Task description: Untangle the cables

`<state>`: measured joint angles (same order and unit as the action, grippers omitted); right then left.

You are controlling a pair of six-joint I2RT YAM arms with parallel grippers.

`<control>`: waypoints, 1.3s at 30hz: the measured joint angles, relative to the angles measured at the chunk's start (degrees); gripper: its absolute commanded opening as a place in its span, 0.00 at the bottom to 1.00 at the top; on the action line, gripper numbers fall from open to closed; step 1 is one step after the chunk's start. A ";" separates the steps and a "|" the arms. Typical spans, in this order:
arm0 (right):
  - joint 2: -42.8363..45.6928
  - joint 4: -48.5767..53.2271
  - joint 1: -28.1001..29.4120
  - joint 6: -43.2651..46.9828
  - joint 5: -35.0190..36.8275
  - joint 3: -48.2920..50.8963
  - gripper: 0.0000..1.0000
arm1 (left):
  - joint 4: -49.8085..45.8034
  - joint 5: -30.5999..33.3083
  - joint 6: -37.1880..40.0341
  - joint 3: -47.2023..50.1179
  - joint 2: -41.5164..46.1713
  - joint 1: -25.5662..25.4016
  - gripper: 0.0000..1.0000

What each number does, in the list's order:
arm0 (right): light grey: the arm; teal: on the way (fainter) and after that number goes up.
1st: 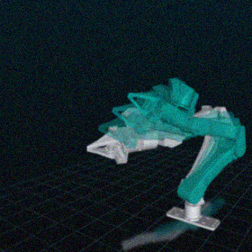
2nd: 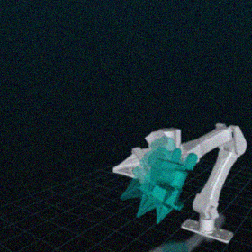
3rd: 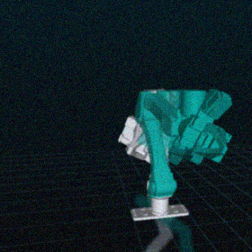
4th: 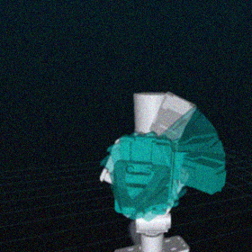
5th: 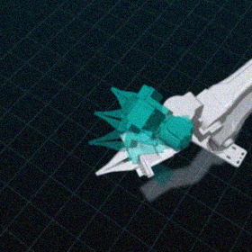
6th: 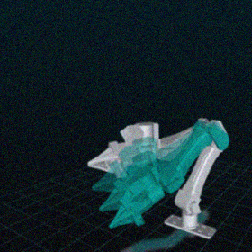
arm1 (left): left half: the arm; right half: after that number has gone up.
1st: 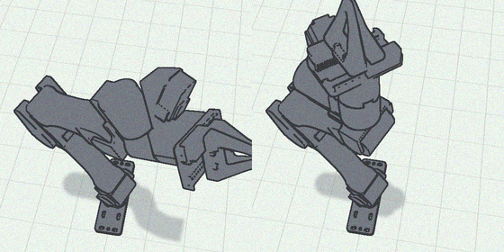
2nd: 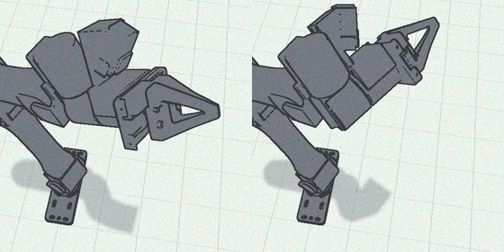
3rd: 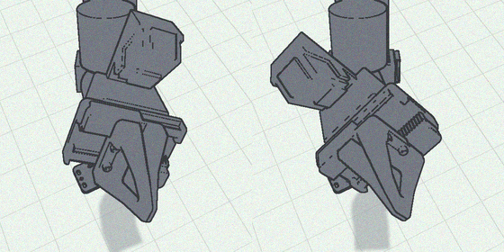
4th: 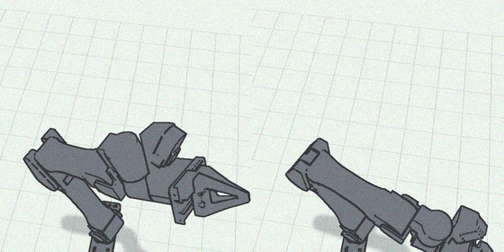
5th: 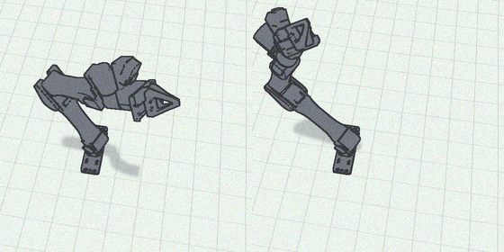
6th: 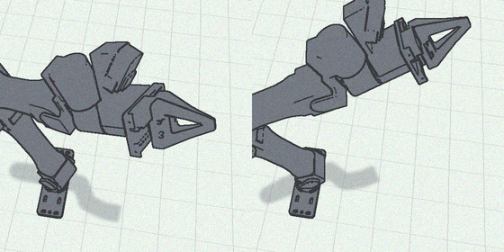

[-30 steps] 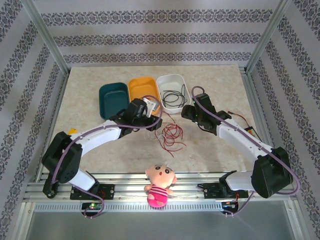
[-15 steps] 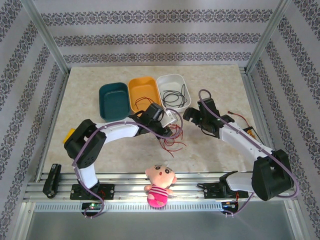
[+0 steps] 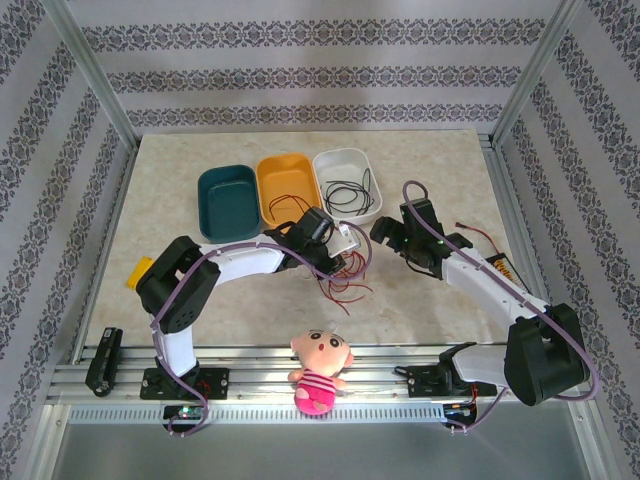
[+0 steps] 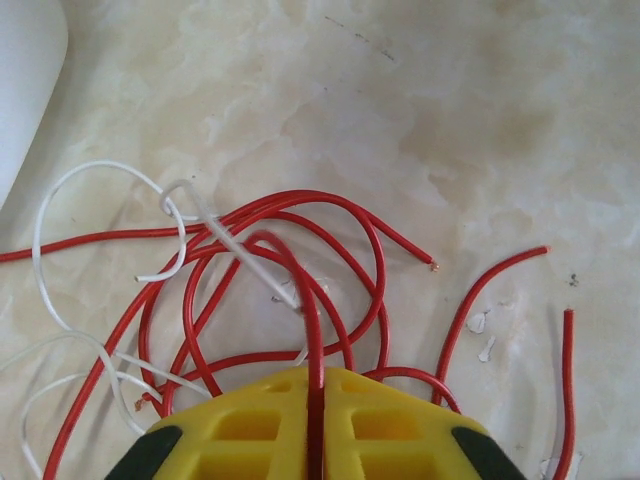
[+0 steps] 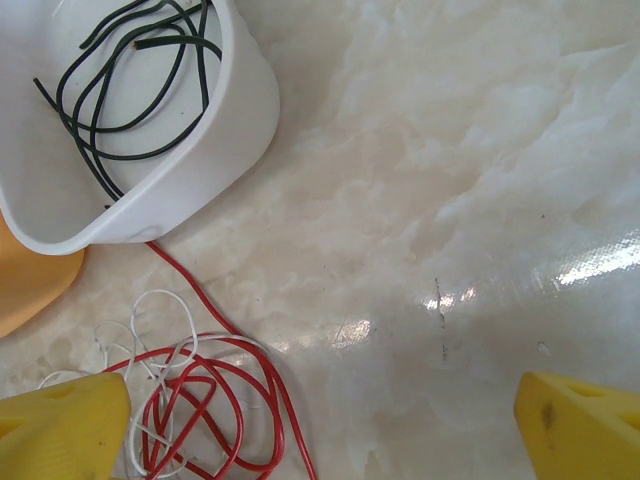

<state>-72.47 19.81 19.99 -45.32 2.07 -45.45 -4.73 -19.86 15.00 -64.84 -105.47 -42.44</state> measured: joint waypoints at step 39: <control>-8.50 -4.20 4.61 3.13 -4.76 -2.73 0.98 | 13.40 8.90 -7.32 10.29 26.58 0.00 0.00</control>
<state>-80.97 15.62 24.60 -42.19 -2.70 -48.18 8.67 -10.96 7.68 -54.54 -78.89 -42.44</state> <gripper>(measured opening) 0.983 0.043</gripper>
